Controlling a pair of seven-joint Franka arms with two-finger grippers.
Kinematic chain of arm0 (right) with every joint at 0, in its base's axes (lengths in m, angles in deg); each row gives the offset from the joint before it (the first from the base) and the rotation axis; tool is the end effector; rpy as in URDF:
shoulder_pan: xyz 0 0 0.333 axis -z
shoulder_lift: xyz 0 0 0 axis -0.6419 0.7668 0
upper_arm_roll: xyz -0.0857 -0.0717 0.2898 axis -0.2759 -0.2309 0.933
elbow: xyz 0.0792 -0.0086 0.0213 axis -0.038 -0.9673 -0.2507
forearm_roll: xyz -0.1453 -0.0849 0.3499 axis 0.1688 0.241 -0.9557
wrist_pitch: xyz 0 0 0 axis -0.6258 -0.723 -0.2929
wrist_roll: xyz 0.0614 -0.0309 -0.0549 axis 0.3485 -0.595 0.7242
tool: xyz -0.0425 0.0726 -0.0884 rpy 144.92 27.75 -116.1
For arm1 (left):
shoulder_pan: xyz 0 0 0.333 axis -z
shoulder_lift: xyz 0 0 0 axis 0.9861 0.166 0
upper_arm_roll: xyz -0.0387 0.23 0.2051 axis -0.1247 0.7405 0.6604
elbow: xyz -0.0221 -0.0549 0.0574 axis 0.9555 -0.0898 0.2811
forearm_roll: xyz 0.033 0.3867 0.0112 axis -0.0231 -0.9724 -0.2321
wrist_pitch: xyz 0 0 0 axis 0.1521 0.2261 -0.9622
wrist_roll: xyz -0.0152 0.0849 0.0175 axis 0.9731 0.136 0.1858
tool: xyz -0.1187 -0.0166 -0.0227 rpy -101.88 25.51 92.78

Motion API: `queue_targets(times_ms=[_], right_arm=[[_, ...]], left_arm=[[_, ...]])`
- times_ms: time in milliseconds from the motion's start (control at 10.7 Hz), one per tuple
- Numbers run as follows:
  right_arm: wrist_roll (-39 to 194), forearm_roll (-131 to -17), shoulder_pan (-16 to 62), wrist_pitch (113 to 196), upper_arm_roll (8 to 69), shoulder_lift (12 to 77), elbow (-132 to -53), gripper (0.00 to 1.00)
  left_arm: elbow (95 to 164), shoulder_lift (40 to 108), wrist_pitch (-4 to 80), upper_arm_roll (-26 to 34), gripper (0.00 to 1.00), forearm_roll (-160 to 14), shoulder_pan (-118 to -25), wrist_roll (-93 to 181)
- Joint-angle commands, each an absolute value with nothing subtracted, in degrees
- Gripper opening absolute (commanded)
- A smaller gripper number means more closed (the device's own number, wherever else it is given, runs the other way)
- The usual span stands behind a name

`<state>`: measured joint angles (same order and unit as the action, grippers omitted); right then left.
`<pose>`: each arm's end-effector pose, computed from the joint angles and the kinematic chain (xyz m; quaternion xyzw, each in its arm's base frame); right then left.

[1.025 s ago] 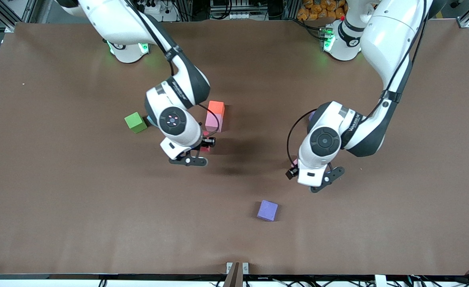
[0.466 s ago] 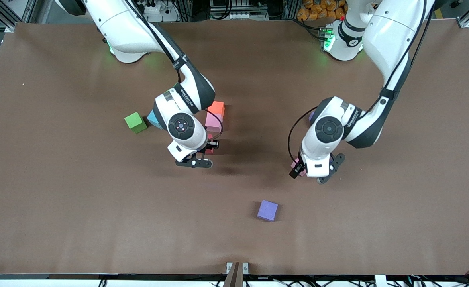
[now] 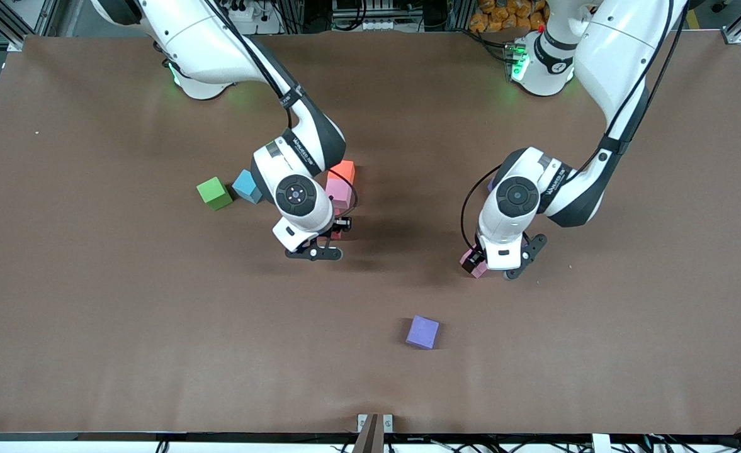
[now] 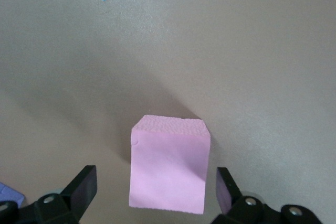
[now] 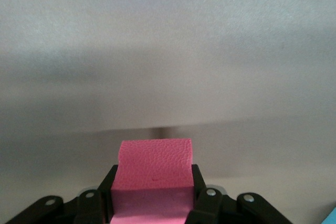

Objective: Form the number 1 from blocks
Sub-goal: 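Lower the red cube beside the pink cube with the right gripper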

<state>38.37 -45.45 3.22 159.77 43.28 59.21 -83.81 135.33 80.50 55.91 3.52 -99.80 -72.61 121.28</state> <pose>0.5434 0.4046 0.2244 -0.9960 0.0260 0.0846 0.0072 0.5772 -0.2657 0.2178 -0.9171 -0.3977 -0.0185 0.0215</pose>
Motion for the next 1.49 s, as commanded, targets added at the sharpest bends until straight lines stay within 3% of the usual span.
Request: queue_targets(times_ms=[0, 1304, 1397], right_arm=[[37.8, -46.1, 2.0, 160.9, 43.0, 59.0, -84.9, 0.00], [37.5, -46.0, 0.4, 161.9, 43.0, 59.9, -87.5, 0.00], [37.5, -46.0, 0.3, 162.1, 43.0, 59.9, -87.5, 0.00]], left_arm=[[137.4, 79.4, 58.8, 3.0, 1.00, -101.6, -73.5, 123.0], [136.5, 84.3, 60.3, 3.1, 1.00, -105.2, -73.1, 121.7], [136.4, 84.4, 60.3, 3.0, 0.64, -105.5, -73.3, 121.4]])
